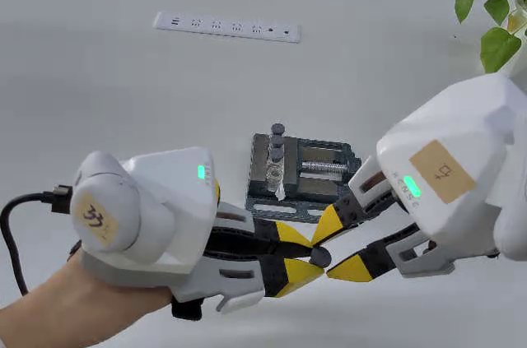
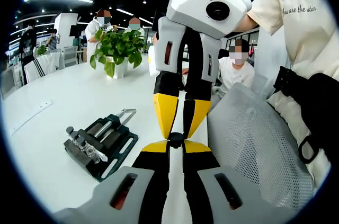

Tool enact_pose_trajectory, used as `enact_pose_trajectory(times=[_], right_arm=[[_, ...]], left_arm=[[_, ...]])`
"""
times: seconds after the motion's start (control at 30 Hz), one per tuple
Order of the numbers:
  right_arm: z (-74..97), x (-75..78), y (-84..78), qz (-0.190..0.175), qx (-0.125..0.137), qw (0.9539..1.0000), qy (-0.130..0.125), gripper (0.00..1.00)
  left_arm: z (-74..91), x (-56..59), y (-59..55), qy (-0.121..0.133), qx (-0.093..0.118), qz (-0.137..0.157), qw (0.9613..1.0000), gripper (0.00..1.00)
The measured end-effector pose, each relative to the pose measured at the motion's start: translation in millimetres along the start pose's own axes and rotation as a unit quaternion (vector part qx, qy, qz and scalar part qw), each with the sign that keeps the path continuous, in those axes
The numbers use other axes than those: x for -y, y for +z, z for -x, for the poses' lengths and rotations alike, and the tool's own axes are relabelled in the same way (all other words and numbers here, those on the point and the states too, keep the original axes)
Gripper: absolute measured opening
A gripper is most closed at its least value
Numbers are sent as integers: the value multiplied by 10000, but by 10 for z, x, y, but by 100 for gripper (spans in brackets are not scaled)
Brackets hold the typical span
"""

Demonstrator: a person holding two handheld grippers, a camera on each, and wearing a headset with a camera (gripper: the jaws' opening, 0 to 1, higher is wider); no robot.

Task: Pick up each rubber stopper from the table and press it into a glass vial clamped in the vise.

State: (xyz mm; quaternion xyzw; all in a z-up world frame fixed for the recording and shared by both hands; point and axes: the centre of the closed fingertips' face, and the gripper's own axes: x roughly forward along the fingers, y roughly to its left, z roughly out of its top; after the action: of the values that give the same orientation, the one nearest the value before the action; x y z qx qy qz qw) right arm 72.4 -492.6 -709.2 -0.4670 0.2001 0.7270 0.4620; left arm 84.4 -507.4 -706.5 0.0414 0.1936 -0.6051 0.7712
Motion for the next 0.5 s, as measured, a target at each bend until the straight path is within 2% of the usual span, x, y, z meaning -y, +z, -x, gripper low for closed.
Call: enact_pose_trajectory(times=[0.27,0.33,0.5], right_arm=[[14,14,2,-137,-19,9999,17,7],[18,17,-3,-332,-31,9994,44,7],[22,14,-14,-498,-43,9987,104,7]], left_arm=[[-1,-15,14,13,-13,-45,10000,5],[-7,-11,17,20,-28,-95,9999,5],[-19,-5,21,33,-47,-167,9998,5]])
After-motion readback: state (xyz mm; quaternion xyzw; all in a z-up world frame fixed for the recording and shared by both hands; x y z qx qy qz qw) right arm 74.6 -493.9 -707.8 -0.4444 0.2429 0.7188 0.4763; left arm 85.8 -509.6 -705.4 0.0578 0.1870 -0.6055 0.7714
